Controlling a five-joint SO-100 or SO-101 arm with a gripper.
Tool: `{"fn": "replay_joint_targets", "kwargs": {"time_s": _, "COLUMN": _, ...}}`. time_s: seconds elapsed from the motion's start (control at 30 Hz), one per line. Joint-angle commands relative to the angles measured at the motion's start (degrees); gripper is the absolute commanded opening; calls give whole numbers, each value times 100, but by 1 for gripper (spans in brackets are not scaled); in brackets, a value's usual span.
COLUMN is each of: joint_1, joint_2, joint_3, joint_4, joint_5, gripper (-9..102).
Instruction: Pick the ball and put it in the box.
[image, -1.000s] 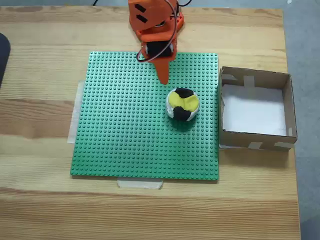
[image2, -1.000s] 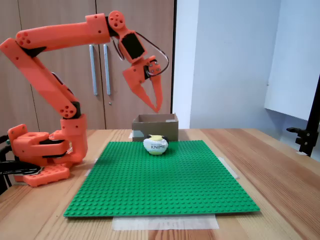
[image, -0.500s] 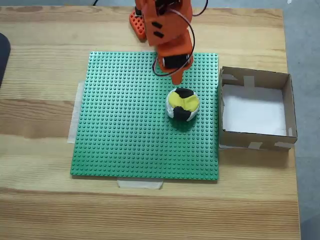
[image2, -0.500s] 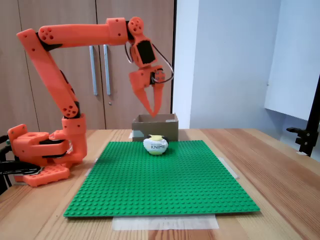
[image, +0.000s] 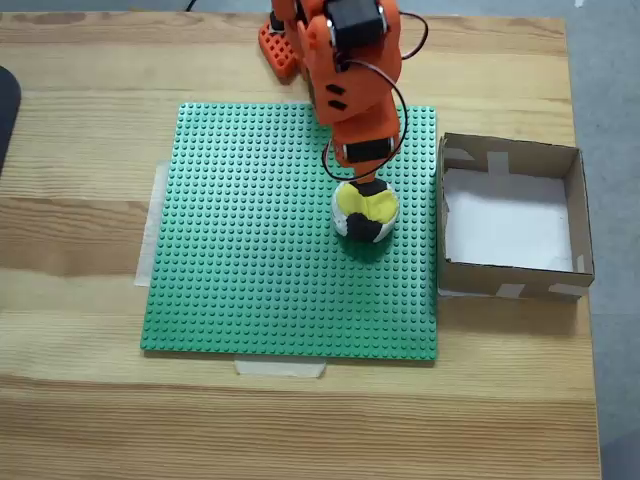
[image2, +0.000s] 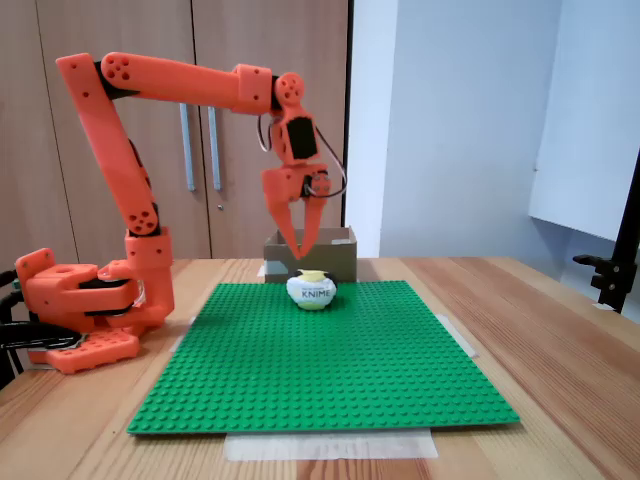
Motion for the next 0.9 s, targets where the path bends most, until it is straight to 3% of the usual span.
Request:
{"fn": "replay_joint_targets", "kwargs": {"time_s": 0.0, "joint_1": -26, "joint_2": 26, "joint_3": 79, "joint_4": -149, "joint_5": -9, "gripper": 4}}
{"fn": "replay_joint_targets", "kwargs": {"time_s": 0.07, "joint_1": -18, "joint_2": 35, "joint_3": 176, "joint_4": -149, "joint_5": 44, "gripper": 12}}
{"fn": "replay_joint_targets", "kwargs": {"time_s": 0.23, "joint_1": 0, "joint_2": 88, "joint_3": 272, "joint_4": -220, "joint_5": 88, "gripper": 13}}
{"fn": "replay_joint_targets", "kwargs": {"time_s": 0.53, "joint_1": 18, "joint_2": 114, "joint_3": 545, "joint_4": -193, "joint_5": 26, "gripper": 32}}
{"fn": "replay_joint_targets", "kwargs": {"time_s": 0.87, "joint_1": 132, "joint_2": 229, "joint_3": 1081, "joint_4": -527, "joint_5": -88, "gripper": 43}}
